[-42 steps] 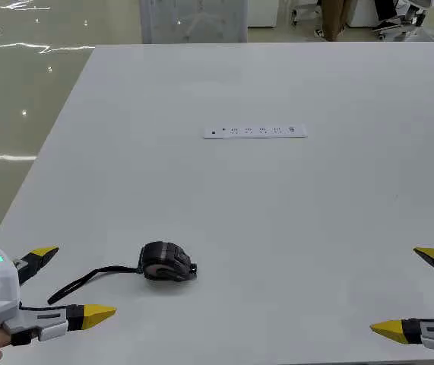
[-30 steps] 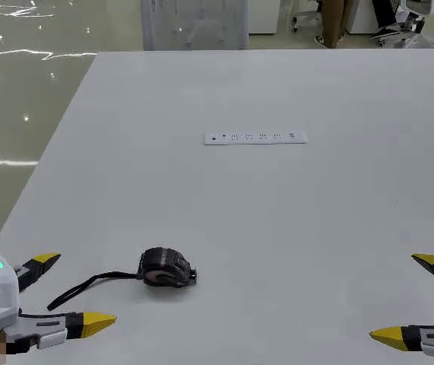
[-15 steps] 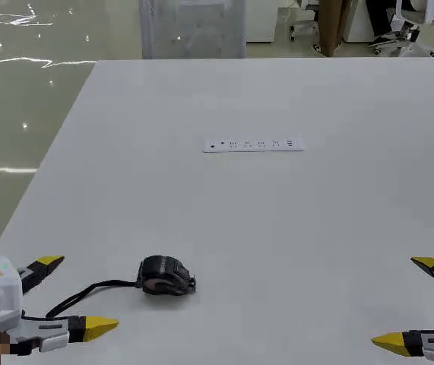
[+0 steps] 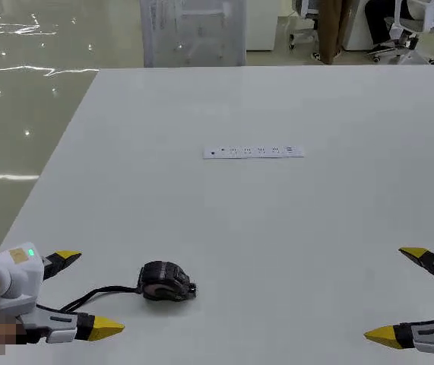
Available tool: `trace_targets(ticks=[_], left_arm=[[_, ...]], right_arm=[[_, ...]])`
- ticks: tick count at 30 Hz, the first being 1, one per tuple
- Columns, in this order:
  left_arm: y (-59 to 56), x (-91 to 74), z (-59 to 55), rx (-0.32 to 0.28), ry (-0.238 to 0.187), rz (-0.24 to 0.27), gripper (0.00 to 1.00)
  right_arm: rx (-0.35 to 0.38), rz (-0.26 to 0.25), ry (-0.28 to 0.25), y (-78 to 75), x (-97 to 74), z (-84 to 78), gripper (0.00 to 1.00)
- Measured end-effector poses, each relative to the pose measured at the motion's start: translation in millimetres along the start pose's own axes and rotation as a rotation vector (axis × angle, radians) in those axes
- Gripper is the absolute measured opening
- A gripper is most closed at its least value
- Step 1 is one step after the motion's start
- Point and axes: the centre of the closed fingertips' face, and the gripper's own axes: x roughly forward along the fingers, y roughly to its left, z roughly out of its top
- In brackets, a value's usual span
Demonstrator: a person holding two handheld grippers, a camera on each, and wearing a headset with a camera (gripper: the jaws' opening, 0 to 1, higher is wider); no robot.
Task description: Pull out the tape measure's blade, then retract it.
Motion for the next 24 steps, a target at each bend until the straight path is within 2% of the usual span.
trace_targets(ticks=[4, 6, 11, 16, 19, 21, 24], left_arm=[[-1.9, 10.0, 0.4, 0.043, 0.065, -0.046, 1.00], [-0.6, 15.4, 0.1, 0.085, 0.102, -0.055, 1.00], [0.0, 26.7, 11.4, 0.143, 0.123, -0.078, 1.00], [-0.4, 33.3, 24.8, 0.143, 0.105, -0.088, 1.00], [-0.2, 35.1, 23.1, 0.164, 0.110, -0.095, 1.00], [1.1, 37.1, 18.9, 0.175, 0.128, -0.097, 1.00], [-4.2, 40.9, 15.4, 0.228, 0.156, -0.128, 0.99]], right_arm=[[-0.017, 0.028, -0.002, 2.7, 8.8, 5.4, 1.00], [-0.020, 0.038, -0.002, 1.9, 12.1, 7.7, 1.00], [-0.035, 0.063, -0.009, 2.4, 20.0, 13.6, 1.00], [-0.031, 0.068, -0.011, 1.9, 25.7, 15.0, 1.00], [-0.030, 0.072, -0.013, 3.8, 26.4, 16.2, 1.00], [-0.031, 0.077, -0.016, 5.1, 28.1, 18.1, 1.00], [-0.045, 0.091, -0.015, 8.4, 34.5, 24.6, 1.00]])
